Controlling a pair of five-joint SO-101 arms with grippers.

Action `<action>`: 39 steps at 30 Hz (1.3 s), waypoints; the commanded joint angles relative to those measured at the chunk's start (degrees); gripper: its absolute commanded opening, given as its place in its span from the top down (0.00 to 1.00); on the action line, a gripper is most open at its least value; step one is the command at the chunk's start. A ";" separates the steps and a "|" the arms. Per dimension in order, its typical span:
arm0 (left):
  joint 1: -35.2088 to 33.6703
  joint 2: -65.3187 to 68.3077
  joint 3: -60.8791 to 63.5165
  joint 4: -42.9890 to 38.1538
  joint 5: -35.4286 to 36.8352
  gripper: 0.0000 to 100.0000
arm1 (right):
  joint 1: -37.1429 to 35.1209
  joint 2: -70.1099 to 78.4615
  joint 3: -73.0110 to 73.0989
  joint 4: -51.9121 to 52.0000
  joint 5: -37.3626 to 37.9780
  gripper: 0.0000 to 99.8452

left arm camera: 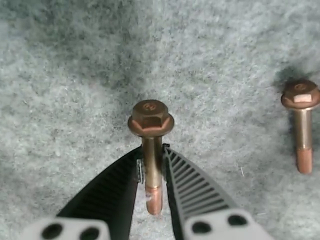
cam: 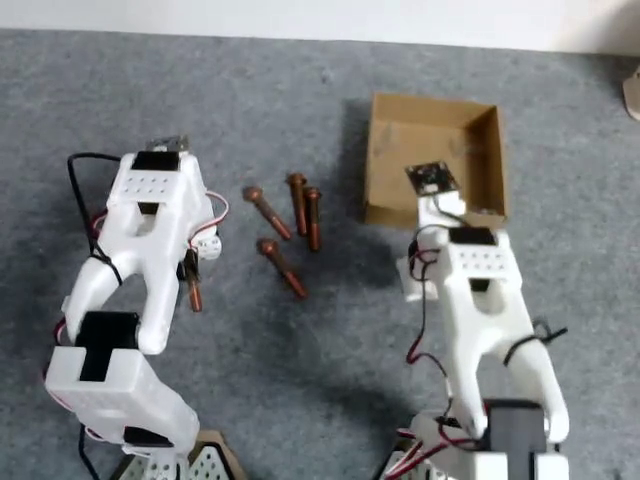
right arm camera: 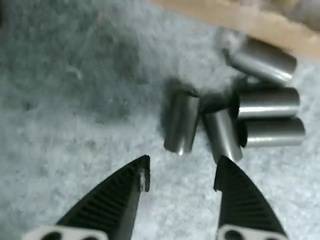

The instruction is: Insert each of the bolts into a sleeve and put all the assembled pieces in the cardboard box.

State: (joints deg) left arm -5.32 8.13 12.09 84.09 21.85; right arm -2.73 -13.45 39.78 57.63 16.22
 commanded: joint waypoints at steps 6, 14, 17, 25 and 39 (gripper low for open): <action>0.31 -3.21 -0.13 -0.62 -0.35 1.00 | -0.84 5.93 -8.40 -0.66 1.93 0.80; 0.31 -3.21 -0.13 -0.62 -0.35 1.00 | -1.10 16.57 -15.16 -0.75 2.02 0.80; 0.31 -3.21 -0.13 -0.62 -0.35 1.00 | -1.19 20.70 -17.63 -0.75 1.85 0.80; 0.31 -3.21 -0.13 -0.70 -0.35 1.00 | -3.21 28.00 -19.91 -0.75 1.58 0.80; 0.48 -3.65 -0.04 -0.26 -0.35 1.00 | -3.91 29.32 -20.18 3.56 1.76 0.99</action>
State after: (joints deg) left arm -5.32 8.13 12.26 83.82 21.76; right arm -5.01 15.38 19.82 57.63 17.63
